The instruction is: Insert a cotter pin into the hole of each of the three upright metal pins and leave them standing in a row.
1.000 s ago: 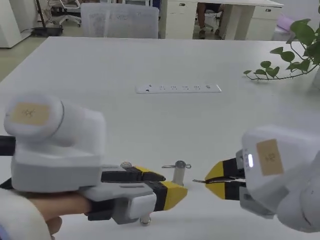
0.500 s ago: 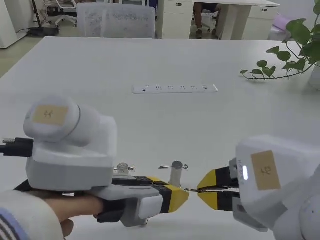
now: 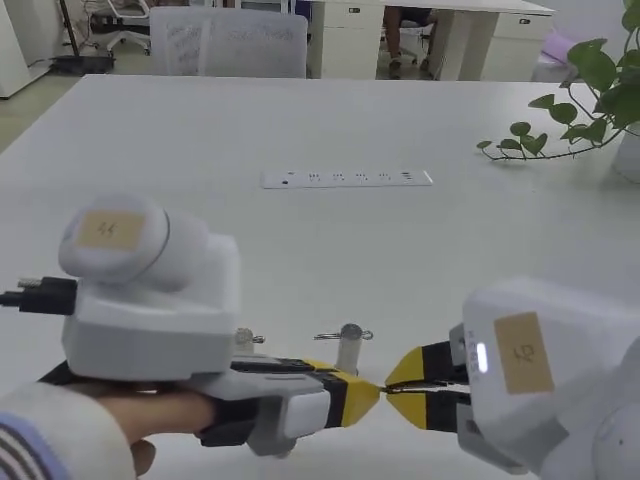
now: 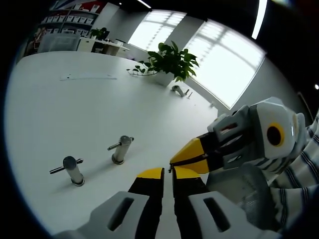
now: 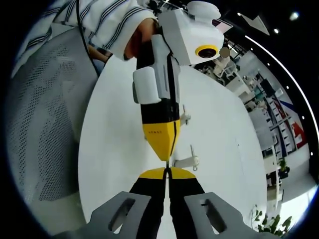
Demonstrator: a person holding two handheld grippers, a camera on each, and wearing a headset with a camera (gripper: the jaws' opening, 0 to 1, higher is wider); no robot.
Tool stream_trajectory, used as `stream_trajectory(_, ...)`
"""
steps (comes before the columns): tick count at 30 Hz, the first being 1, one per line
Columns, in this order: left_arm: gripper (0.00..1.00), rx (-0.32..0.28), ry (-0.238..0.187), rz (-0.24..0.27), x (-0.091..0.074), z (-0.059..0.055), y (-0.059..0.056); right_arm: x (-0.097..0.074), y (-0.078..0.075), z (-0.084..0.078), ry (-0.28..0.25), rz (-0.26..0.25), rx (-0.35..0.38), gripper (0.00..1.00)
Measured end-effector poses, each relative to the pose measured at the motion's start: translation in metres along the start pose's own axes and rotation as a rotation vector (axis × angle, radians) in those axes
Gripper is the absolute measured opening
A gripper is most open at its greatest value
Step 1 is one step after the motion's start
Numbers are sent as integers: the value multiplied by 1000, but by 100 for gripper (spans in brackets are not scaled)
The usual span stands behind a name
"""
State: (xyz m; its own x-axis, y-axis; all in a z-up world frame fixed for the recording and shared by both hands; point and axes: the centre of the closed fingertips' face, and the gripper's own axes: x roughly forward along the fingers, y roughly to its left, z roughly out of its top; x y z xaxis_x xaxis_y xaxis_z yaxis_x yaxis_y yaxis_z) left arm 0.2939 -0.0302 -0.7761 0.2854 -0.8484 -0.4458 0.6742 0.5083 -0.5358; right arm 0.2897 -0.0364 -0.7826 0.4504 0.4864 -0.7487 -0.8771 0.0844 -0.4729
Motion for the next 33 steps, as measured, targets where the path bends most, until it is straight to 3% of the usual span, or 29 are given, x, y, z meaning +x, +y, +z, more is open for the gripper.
stream_trajectory(8,1,-26,-13,-12,1,3,-2,0,-1,0,-1,-4,-2,2)
stream_trajectory(11,1,-77,-12,-16,1,4,-1,0,-1,1,-3,-6,0,2)
stream_trajectory(33,1,-133,7,-43,0,2,-3,-3,0,6,-17,-13,-10,2)
